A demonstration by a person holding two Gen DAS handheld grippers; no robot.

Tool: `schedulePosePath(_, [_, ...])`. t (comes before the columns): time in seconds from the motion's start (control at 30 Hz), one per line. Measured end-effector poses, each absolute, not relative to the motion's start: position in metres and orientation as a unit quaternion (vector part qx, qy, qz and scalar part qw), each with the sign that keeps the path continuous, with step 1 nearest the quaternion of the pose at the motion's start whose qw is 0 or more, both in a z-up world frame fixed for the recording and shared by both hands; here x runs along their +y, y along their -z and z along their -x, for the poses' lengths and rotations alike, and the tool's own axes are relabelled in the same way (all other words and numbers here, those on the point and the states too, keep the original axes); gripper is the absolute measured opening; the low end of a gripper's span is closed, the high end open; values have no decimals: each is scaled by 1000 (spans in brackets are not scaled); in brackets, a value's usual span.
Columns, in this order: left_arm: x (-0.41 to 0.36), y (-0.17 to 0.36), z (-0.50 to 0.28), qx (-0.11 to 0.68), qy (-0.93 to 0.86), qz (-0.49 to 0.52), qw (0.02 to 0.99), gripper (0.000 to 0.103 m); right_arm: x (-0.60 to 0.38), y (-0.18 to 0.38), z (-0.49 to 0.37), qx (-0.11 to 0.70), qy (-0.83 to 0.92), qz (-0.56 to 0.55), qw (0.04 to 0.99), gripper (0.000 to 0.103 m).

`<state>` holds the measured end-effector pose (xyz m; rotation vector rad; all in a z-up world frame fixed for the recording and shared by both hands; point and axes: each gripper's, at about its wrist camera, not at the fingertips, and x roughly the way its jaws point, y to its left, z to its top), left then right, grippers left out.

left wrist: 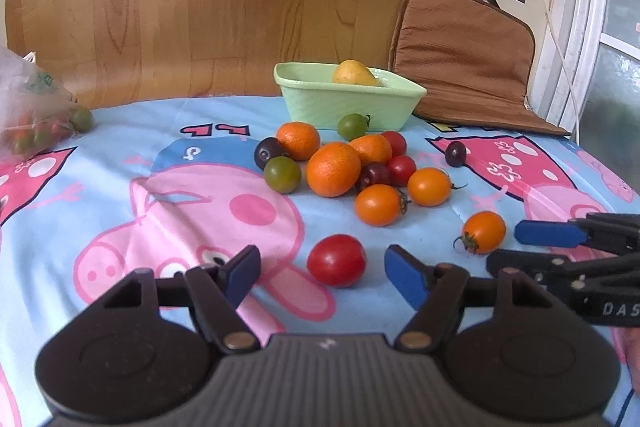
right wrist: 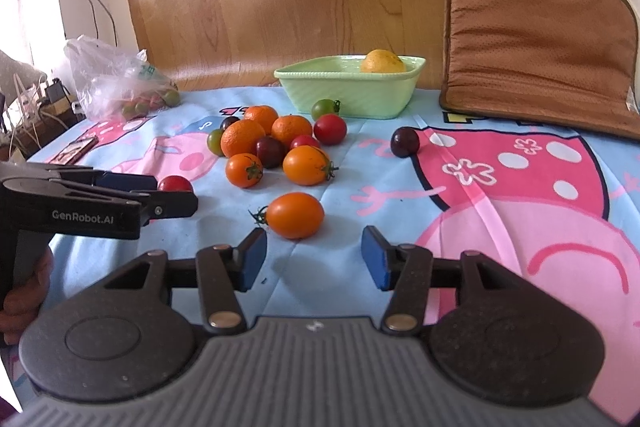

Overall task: Organize fruits
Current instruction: 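Grasp the red tomato with the left gripper while the right grasps an orange tomato, then drop the red tomato into the green bowl while the right drops the orange tomato there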

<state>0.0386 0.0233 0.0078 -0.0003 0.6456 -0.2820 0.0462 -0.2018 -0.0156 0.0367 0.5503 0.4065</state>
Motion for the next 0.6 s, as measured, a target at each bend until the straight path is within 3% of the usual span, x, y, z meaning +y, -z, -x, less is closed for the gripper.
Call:
schedulePosePath(0.27, [14, -6, -38, 310, 146, -15, 940, 32, -187, 15, -57, 274, -213, 18, 938, 55])
schedulePosePath(0.33, [17, -7, -39, 310, 149, -7, 939, 32, -184, 14, -58, 270, -219, 25, 937, 38])
schedulePosePath(0.6, [17, -29, -59, 312, 212, 49, 925, 31, -195, 5, -67, 270, -229, -14, 935, 37])
